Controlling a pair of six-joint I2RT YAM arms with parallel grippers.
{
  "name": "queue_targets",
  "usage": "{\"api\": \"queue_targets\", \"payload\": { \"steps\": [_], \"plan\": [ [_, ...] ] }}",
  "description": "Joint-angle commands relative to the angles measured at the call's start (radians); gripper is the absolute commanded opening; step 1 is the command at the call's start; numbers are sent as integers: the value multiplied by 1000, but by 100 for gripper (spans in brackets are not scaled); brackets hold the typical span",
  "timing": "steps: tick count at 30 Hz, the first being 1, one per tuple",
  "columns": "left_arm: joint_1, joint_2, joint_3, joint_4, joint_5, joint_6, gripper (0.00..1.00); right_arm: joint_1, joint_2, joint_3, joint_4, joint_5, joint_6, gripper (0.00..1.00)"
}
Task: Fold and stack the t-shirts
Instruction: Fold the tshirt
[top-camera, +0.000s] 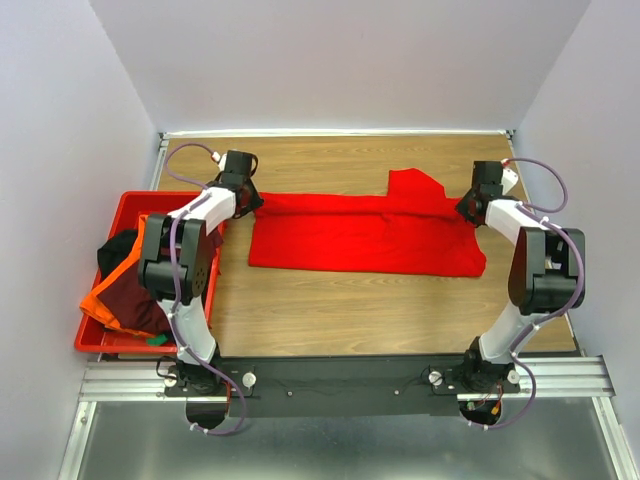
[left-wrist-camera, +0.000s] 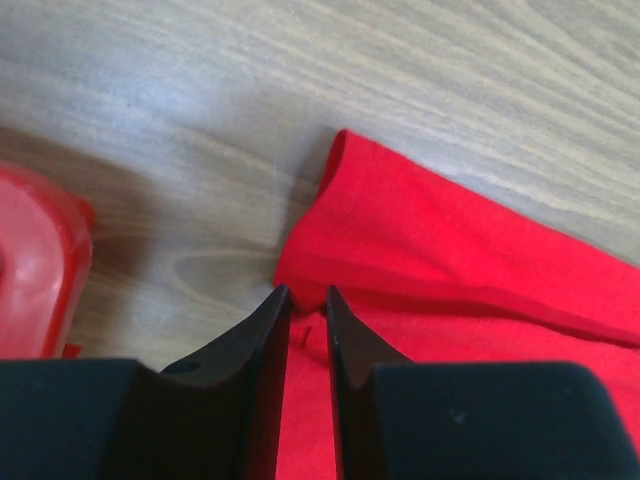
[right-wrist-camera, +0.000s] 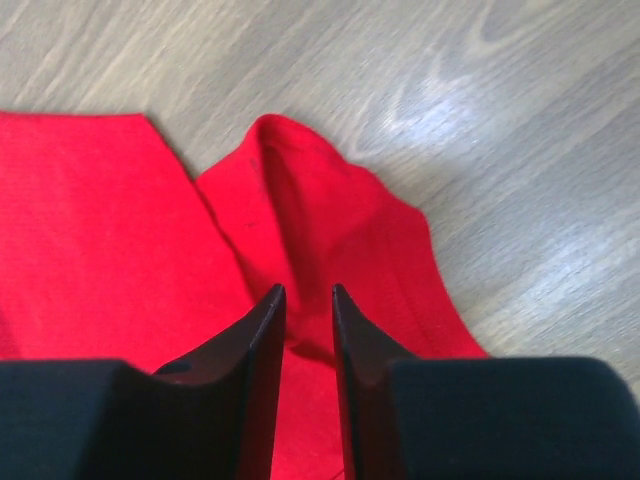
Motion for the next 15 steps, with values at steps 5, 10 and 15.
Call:
{"api": "queue_targets", "payload": {
  "steps": [5, 10, 15],
  "plan": [
    [-2, -91, -16, 3, 20, 15, 43, -14, 9, 67, 1, -104, -60, 44],
    [-2, -83, 9, -2, 35, 20, 43, -11, 147, 221, 1, -149, -115, 45],
    [-2, -64, 29, -5, 58, 21, 43, -10, 309, 416, 1, -192, -184, 46]
  ]
}}
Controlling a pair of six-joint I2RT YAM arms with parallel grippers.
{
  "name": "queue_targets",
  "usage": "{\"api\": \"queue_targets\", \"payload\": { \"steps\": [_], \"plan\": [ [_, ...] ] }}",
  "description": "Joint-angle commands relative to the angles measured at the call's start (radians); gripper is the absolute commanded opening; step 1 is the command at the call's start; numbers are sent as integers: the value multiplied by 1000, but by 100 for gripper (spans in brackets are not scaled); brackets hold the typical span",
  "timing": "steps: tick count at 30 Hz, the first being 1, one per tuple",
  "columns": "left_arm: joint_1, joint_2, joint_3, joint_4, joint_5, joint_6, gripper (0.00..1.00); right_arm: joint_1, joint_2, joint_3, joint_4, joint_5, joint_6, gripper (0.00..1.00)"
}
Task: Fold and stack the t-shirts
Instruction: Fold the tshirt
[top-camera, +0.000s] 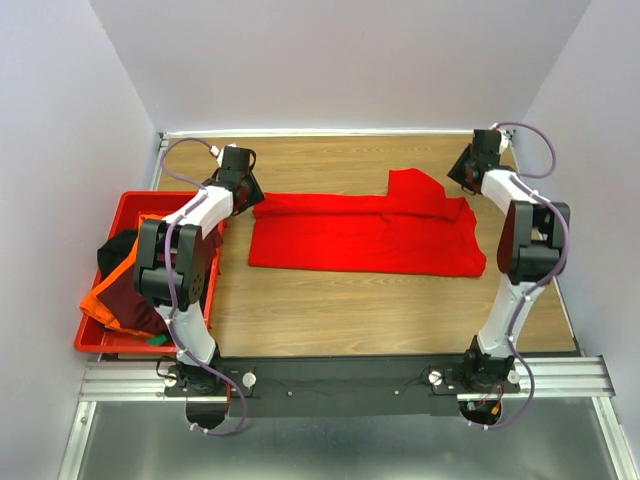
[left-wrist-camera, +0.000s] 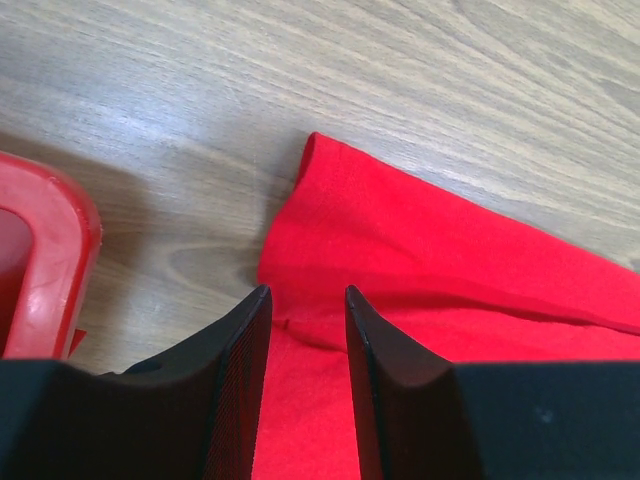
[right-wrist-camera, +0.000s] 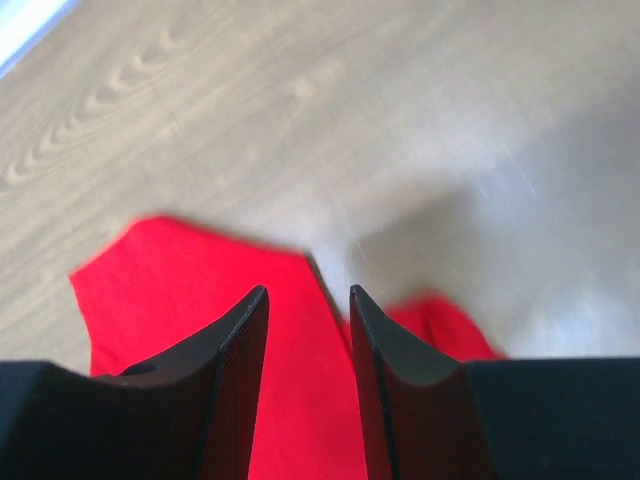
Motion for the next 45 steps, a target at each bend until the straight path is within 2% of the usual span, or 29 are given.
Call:
{"api": "queue_targets", "payload": {
  "steps": [1, 7, 15, 25, 29, 32, 34, 37, 40, 45],
  "plan": [
    [-2, -3, 34, 4, 36, 12, 43, 2, 120, 143, -4, -73, -80, 46],
    [-2, -1, 33, 7, 47, 15, 43, 34, 240, 260, -4, -107, -109, 59],
    [-2, -3, 34, 8, 49, 19, 42, 57, 333, 316, -7, -112, -117, 59],
    [-2, 0, 25, 10, 49, 18, 42, 100, 355, 308, -6, -130, -120, 58],
    [-3, 3, 23, 11, 50, 15, 41, 103, 343, 293, -7, -138, -118, 53],
    [-3, 9, 22, 11, 53, 12, 41, 103, 327, 282, -6, -146, -118, 39],
    [-3, 13, 23, 13, 55, 12, 41, 105, 312, 276, -7, -147, -118, 23],
    [-3, 23, 23, 11, 58, 10, 41, 105, 281, 268, -9, -155, -118, 12],
    [-3, 35, 26, 13, 61, 5, 41, 102, 240, 251, -7, -166, -117, 4],
    [-5, 66, 36, 13, 66, 1, 40, 105, 150, 202, -7, -175, -110, 2]
  ]
}}
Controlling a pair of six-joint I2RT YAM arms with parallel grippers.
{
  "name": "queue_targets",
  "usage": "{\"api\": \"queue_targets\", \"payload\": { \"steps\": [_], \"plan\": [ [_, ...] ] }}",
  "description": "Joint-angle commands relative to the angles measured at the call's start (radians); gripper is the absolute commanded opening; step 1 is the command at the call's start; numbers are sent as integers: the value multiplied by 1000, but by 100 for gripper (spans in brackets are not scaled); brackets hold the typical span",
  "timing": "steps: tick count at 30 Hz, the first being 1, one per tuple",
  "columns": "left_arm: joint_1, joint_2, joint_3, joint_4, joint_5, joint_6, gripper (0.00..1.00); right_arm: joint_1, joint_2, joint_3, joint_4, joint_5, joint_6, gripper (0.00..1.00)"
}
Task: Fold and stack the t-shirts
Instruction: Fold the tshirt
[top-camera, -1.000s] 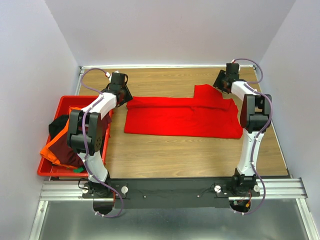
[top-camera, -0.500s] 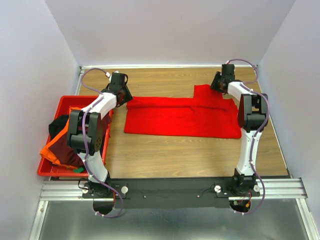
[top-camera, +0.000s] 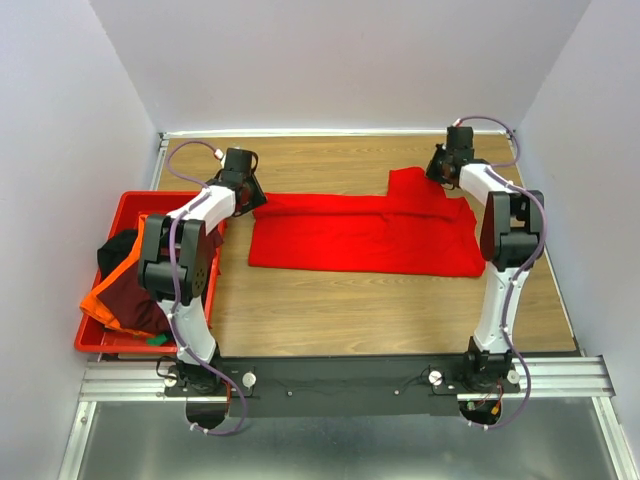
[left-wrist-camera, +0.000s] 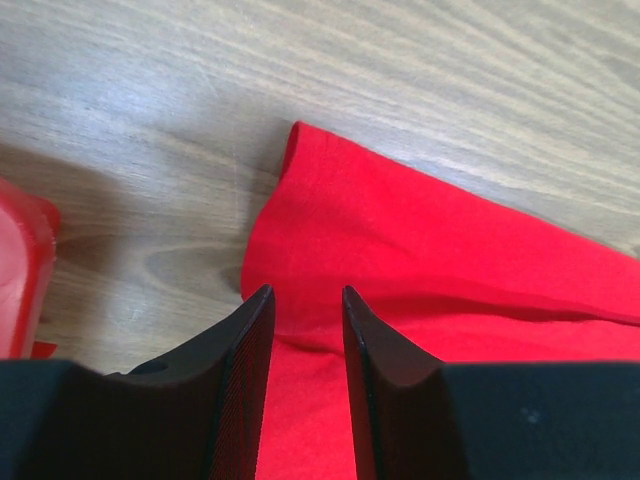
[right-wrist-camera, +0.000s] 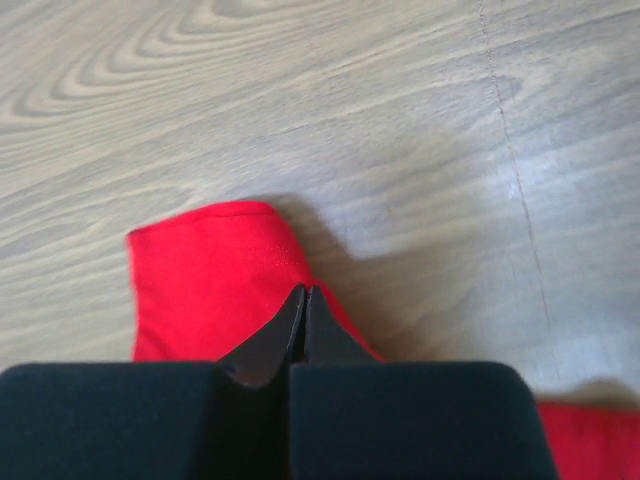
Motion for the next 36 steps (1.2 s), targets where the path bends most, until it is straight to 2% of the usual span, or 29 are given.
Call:
{"api": "queue_targets", "payload": {
  "steps": [1, 10, 25, 36],
  "plan": [
    [-5, 33, 23, 11, 19, -4, 40, 5, -121, -44, -1, -36, 4, 2],
    [-6, 70, 30, 9, 19, -8, 39, 6, -337, -222, 0, -72, 54, 1],
    [-8, 44, 23, -12, 6, -1, 37, 5, -690, -547, -28, -95, 138, 0],
    [-8, 39, 6, -11, 5, -5, 36, 5, -851, -658, -98, -105, 136, 1]
  ]
}}
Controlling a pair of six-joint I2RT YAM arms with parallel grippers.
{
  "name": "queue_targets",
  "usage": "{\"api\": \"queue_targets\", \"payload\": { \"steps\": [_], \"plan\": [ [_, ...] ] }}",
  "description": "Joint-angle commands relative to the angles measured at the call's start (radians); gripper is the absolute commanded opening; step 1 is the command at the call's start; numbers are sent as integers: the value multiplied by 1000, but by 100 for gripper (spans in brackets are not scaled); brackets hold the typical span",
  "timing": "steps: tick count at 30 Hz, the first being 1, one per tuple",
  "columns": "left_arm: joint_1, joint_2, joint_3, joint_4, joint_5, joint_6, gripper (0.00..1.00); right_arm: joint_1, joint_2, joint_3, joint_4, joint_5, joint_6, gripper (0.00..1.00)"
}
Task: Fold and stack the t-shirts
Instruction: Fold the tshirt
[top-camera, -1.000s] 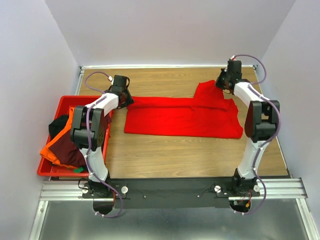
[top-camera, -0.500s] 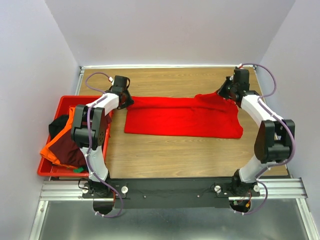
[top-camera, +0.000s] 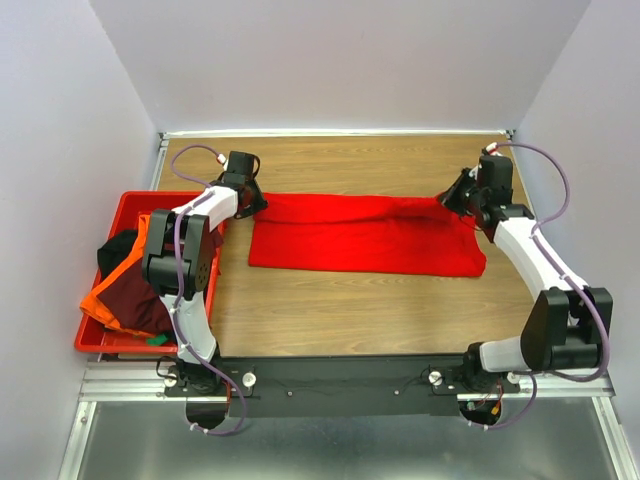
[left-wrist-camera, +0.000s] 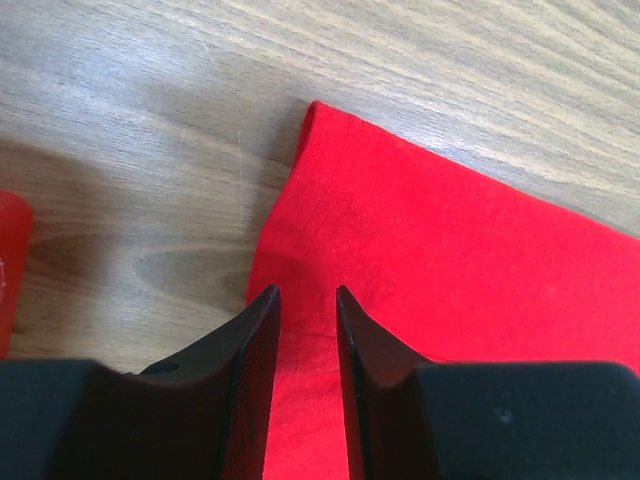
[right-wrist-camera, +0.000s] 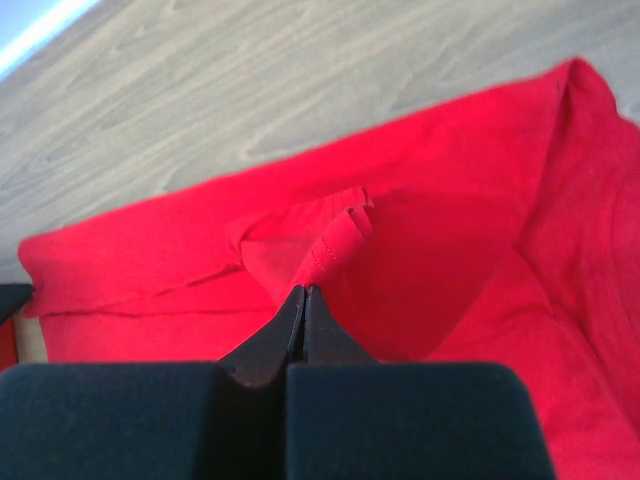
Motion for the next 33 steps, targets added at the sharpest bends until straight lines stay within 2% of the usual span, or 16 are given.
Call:
{"api": "queue_targets", "payload": {
  "steps": [1, 8, 13, 18, 25, 29, 33],
  "plan": [
    [-6, -20, 0, -7, -5, 0, 36, 5, -48, -60, -50, -18, 7, 1],
    [-6, -20, 1, -7, 5, 3, 36, 6, -86, -165, -51, -21, 6, 1],
    [-6, -21, 6, -8, 12, 4, 36, 5, -103, -226, -50, -34, -2, 8],
    [-6, -28, 12, -7, 18, 6, 36, 5, -140, -295, -47, -46, -5, 11],
    [-9, -37, 15, -5, 37, 6, 36, 5, -146, -356, -25, -107, 3, 29],
    [-11, -57, 7, -8, 43, 15, 36, 5, -169, -340, -25, -80, 7, 48],
    [-12, -81, 1, -7, 47, 21, 37, 5, -105, -249, -18, -22, 21, 50]
  ]
}}
